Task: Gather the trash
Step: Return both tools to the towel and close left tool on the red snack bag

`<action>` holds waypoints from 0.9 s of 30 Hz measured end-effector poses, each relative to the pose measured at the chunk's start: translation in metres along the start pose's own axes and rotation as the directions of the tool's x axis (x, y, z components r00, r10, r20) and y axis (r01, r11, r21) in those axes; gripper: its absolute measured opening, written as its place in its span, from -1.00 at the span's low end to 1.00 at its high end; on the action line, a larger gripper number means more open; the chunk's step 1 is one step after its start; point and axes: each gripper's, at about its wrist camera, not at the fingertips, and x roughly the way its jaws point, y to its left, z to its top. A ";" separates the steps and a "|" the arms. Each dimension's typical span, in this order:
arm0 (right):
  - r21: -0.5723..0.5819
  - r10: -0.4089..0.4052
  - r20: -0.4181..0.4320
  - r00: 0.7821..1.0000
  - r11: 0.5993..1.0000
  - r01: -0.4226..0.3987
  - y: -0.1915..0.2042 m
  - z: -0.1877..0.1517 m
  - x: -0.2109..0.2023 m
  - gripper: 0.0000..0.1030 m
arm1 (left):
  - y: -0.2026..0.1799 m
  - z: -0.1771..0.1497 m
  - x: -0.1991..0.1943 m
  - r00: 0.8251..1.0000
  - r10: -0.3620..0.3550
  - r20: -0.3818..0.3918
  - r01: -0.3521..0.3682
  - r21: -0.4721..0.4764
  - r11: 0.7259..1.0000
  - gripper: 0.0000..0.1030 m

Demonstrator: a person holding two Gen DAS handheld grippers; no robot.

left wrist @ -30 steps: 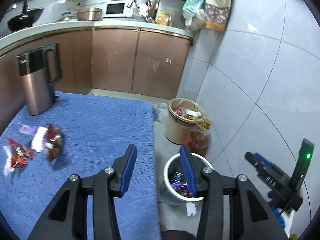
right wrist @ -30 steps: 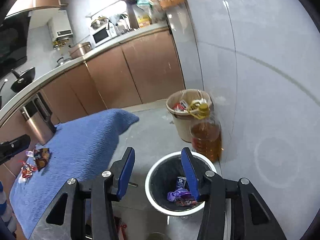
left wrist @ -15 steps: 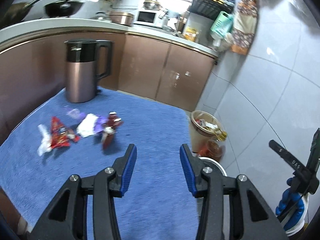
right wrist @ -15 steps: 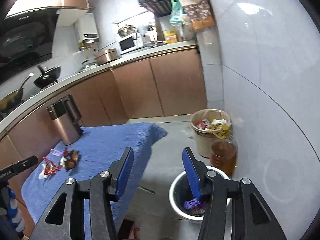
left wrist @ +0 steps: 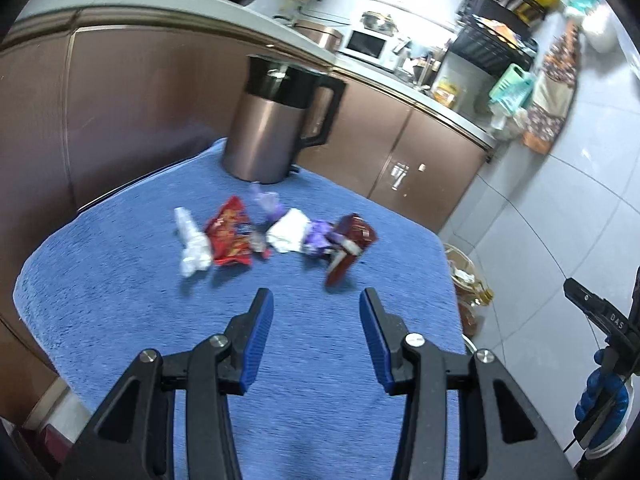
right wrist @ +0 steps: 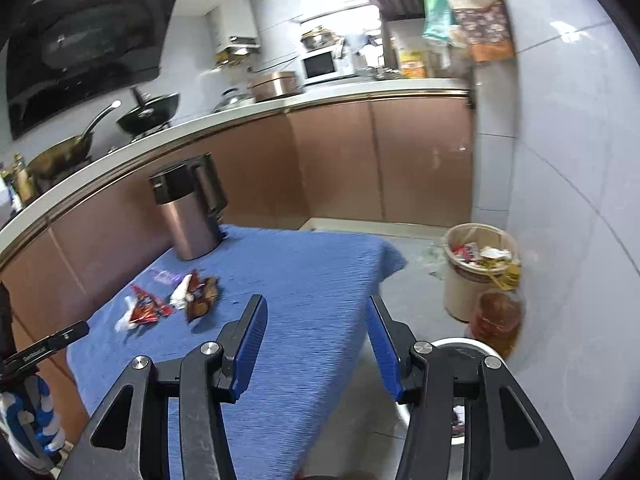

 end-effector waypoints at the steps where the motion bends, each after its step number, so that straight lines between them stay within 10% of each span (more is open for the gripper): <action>1: -0.003 0.010 -0.007 1.000 1.000 -0.010 0.003 0.000 0.003 -0.07 | 0.007 0.001 0.003 1.000 0.008 -0.005 -0.008 -0.011 1.000 -0.17; 27: -0.016 0.273 -0.337 0.901 0.955 -0.295 0.130 0.020 0.237 0.03 | 0.063 0.081 0.168 0.973 0.161 -0.164 -0.172 -0.060 0.983 -0.18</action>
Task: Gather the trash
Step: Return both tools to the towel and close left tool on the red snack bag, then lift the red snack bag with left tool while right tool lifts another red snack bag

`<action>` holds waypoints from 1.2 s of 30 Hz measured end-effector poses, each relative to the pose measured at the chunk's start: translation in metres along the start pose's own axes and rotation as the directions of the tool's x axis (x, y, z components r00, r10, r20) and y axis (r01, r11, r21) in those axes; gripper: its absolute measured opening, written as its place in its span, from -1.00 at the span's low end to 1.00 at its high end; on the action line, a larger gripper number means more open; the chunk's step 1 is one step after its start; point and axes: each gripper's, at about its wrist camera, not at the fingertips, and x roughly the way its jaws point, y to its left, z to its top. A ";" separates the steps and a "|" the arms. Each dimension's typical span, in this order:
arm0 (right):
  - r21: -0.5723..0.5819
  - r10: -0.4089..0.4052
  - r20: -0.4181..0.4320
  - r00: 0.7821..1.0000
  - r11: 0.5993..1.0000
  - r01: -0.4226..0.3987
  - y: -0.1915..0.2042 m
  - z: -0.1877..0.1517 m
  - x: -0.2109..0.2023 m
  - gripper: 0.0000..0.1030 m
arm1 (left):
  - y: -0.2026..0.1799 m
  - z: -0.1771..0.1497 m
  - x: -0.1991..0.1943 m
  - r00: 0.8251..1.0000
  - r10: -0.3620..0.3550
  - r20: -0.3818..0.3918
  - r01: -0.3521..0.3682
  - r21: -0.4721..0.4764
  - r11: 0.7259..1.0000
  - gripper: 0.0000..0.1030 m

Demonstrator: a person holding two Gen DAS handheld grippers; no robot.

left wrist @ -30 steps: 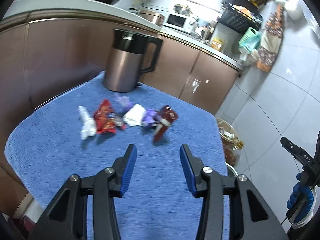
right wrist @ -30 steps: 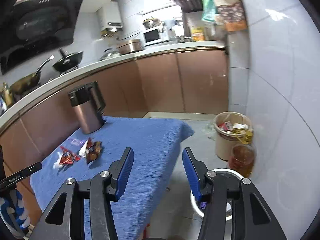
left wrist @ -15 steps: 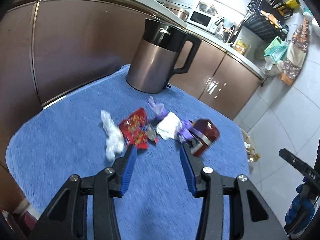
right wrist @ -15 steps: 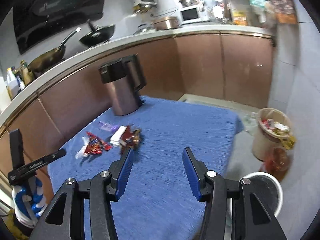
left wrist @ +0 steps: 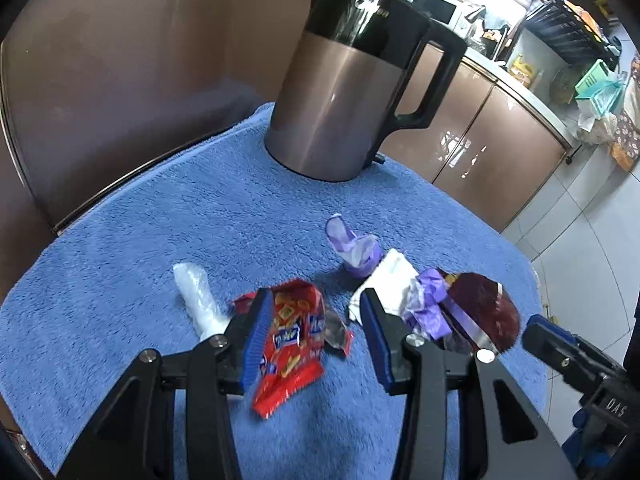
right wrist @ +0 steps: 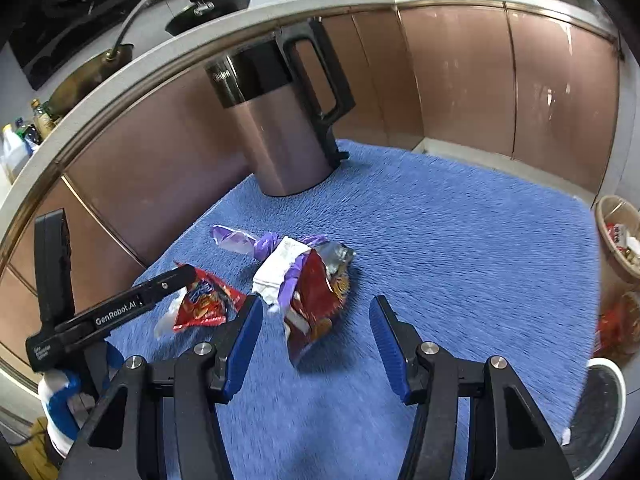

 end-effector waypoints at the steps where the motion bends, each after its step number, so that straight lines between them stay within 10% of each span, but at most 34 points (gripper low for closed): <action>1: -0.003 -0.003 -0.007 1.000 1.000 0.003 0.001 0.002 0.007 0.03 | 0.001 0.000 0.004 1.000 -0.002 -0.009 0.002 -0.008 1.000 -0.19; 6: 0.032 0.011 -0.055 0.998 0.999 -0.009 -0.005 0.004 0.036 0.01 | 0.011 -0.002 0.021 0.998 -0.030 -0.054 0.028 -0.046 0.999 -0.45; 11: 0.056 -0.001 -0.072 0.997 0.998 0.005 -0.014 -0.006 0.045 -0.58 | 0.014 -0.007 0.020 0.996 -0.079 -0.041 0.077 -0.046 0.996 -0.66; 22: 0.031 -0.049 -0.011 0.999 0.998 0.049 -0.008 -0.026 -0.004 -0.73 | 0.020 -0.010 -0.032 0.977 -0.206 0.056 0.208 -0.035 0.978 -0.78; 36: 0.054 -0.076 0.140 0.987 0.996 0.069 0.007 -0.053 -0.107 -0.73 | 0.019 -0.018 -0.140 0.962 -0.215 0.170 0.211 0.043 0.977 -0.79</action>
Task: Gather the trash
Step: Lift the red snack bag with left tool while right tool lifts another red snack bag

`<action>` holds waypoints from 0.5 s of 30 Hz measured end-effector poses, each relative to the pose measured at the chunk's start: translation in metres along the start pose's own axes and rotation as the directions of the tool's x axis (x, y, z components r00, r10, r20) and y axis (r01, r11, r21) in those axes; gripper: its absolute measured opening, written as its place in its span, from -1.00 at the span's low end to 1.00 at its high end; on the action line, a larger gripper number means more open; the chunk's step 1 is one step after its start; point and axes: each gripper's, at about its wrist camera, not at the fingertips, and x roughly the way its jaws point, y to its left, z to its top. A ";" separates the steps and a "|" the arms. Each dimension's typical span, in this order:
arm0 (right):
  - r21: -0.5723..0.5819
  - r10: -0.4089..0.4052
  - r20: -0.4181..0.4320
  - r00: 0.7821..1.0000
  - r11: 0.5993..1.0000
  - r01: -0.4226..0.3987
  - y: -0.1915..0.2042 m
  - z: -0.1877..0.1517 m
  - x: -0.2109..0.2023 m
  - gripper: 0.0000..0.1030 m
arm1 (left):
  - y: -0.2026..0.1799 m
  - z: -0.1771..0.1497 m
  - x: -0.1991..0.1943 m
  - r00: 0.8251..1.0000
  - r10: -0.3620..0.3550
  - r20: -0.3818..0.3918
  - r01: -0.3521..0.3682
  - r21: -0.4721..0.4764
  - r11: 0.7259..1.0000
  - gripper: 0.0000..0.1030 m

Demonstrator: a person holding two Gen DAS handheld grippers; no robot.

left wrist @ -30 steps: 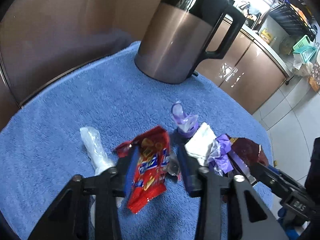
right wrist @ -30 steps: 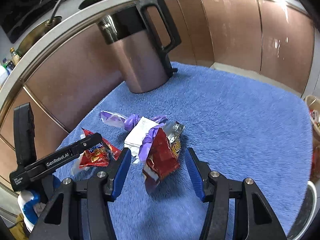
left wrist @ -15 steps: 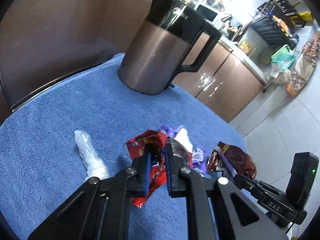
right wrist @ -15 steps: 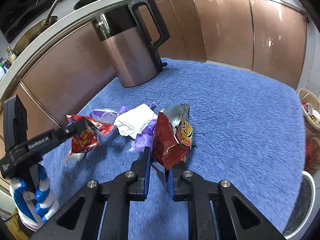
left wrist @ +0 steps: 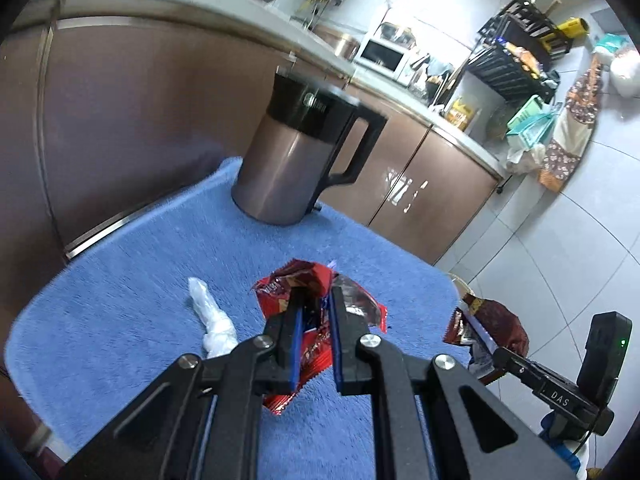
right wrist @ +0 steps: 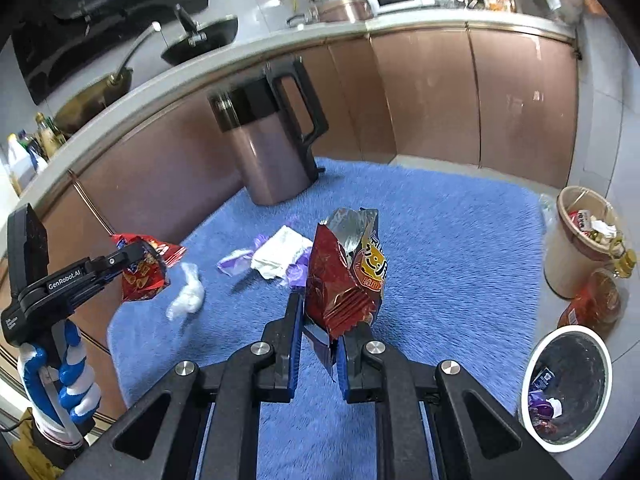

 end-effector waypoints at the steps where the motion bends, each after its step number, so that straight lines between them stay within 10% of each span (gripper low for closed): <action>1: -0.001 -0.003 0.015 1.000 1.000 0.003 0.001 -0.001 -0.009 -0.73 | -0.002 0.002 -0.009 1.000 0.000 0.014 0.000 0.007 1.000 -0.79; 15: 0.020 0.000 0.196 0.981 1.000 -0.004 -0.006 -0.022 -0.117 -0.73 | -0.049 0.001 -0.113 0.988 -0.001 0.155 -0.018 0.123 0.992 -0.79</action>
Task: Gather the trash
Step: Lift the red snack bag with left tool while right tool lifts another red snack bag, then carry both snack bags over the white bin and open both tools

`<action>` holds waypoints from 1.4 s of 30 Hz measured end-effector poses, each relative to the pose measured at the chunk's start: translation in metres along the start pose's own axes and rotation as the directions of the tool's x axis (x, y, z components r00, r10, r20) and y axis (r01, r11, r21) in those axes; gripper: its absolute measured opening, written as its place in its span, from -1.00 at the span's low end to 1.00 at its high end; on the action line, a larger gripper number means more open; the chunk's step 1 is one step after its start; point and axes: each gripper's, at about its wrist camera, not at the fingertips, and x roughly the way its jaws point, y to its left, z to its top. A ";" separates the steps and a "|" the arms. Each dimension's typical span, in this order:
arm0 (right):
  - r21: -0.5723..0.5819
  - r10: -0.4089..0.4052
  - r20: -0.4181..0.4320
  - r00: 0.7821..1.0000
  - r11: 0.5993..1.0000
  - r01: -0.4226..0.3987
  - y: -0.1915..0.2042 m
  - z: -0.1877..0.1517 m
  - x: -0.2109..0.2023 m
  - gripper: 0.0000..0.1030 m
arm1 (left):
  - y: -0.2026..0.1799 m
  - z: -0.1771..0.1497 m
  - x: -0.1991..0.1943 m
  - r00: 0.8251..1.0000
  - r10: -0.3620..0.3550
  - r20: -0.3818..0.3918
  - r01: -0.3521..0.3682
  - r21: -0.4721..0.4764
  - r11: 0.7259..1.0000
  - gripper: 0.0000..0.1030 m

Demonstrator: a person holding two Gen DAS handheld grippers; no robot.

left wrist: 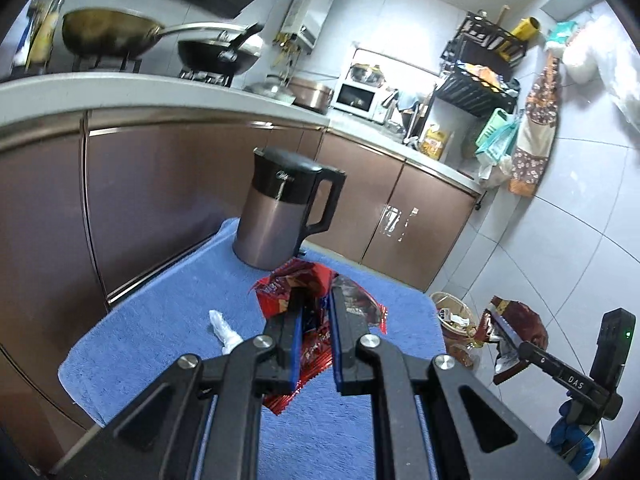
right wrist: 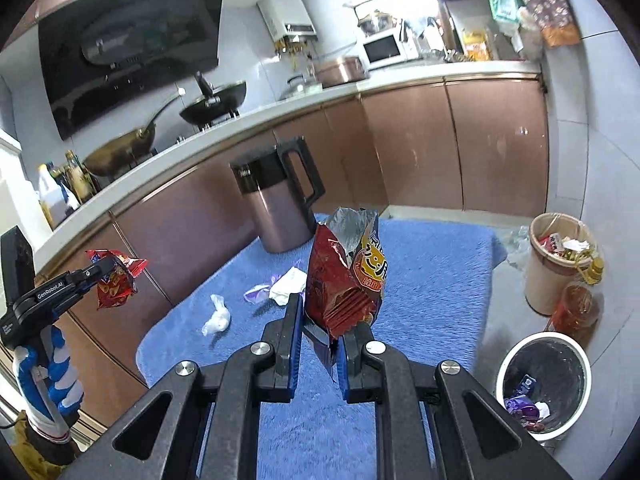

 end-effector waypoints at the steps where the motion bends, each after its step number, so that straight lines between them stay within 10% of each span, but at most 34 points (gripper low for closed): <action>1: 0.004 -0.002 0.011 1.000 1.000 0.002 -0.002 -0.001 -0.007 -0.73 | -0.005 0.000 -0.002 1.000 -0.003 0.003 0.003 0.008 1.000 -0.79; 23: 0.077 -0.189 0.113 0.975 0.980 0.181 -0.118 -0.023 -0.090 -0.73 | -0.161 -0.039 0.068 0.985 -0.083 -0.152 0.108 0.162 0.981 -0.79; 42: 0.297 -0.289 0.015 0.957 0.915 0.272 -0.246 -0.070 -0.075 -0.73 | -0.345 -0.132 0.205 0.861 -0.176 -0.478 0.360 0.325 0.875 -0.79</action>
